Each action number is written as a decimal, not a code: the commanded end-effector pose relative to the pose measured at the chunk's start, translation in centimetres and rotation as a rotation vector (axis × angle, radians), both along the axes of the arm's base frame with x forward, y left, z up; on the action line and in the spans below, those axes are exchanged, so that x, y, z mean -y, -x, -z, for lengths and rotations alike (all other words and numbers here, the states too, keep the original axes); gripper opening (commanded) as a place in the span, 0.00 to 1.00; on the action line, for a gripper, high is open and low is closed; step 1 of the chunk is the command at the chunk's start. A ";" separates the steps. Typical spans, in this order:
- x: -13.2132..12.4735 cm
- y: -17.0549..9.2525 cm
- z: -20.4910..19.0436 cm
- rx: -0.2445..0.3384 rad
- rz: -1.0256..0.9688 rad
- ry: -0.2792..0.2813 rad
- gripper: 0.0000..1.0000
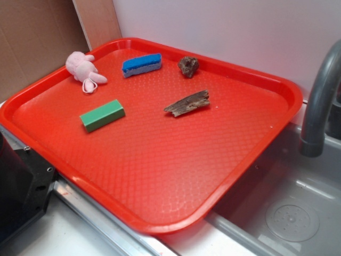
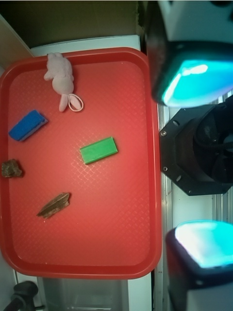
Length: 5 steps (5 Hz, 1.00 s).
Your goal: Grab the wood chip.
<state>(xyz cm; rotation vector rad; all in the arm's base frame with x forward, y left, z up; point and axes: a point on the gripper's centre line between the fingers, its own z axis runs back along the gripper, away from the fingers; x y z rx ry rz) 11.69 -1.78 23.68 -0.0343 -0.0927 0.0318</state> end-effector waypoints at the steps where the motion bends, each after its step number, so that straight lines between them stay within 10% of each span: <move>1: 0.0 0.0 0.0 0.000 0.000 0.000 1.00; 3: 0.0 -10.1 9.9 -0.014 0.180 -0.169 1.00; 5: 6.2 -15.9 13.9 0.097 0.458 -0.056 1.00</move>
